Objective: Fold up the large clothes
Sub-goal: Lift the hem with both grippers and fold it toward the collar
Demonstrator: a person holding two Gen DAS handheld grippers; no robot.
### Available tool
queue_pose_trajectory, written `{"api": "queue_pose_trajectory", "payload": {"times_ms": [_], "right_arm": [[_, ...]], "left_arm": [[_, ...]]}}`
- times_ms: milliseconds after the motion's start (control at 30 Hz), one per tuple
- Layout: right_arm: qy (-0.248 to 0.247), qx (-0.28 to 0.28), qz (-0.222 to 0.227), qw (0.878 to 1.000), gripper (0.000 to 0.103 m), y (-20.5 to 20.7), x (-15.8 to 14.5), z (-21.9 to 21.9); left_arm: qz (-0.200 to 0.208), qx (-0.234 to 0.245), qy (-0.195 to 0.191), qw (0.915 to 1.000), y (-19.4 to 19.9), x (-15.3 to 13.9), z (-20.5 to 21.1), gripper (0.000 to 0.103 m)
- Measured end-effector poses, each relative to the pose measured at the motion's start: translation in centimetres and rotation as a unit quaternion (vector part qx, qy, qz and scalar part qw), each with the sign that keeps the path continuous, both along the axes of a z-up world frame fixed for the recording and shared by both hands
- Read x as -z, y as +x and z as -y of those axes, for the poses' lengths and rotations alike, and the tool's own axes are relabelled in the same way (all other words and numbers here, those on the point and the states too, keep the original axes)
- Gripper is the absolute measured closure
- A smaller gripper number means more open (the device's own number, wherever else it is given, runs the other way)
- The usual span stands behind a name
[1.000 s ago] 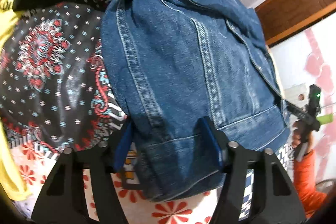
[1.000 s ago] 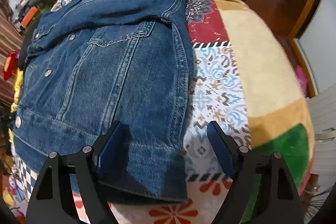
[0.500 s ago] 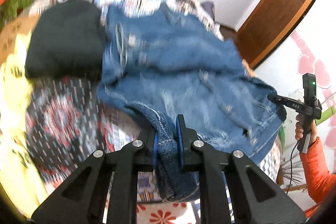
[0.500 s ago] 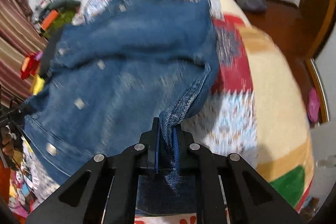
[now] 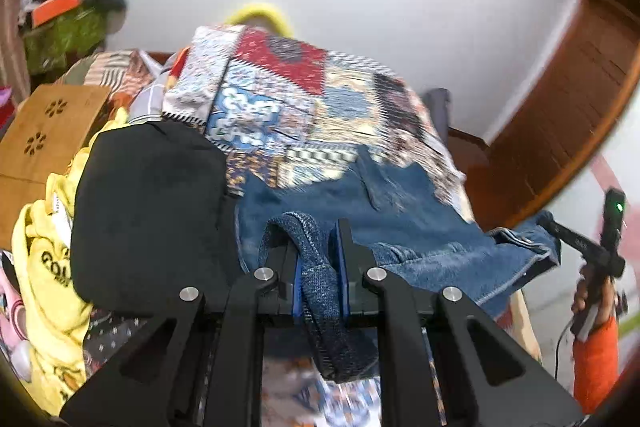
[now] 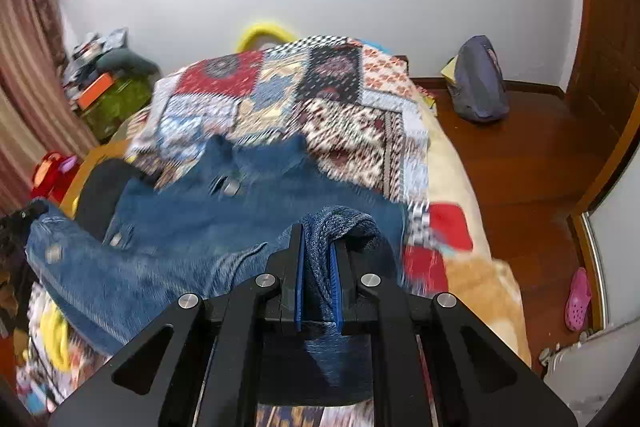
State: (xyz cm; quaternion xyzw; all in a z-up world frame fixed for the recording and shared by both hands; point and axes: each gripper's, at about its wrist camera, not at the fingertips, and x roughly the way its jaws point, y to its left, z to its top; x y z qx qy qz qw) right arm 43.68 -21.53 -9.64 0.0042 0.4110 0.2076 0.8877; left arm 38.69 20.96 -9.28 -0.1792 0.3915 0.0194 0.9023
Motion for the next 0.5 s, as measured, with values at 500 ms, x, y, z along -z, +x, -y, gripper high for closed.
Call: {"api": "queue_pose_trajectory", "payload": {"times_ms": [500], "right_arm": [[0.003, 0.031, -0.138, 0.99, 0.093, 9.1, 13.1, -0.9]], "left_arm": [[-0.105, 0.015, 0.102, 0.9891, 8.8, 12.4, 0.3, 0.083]]}}
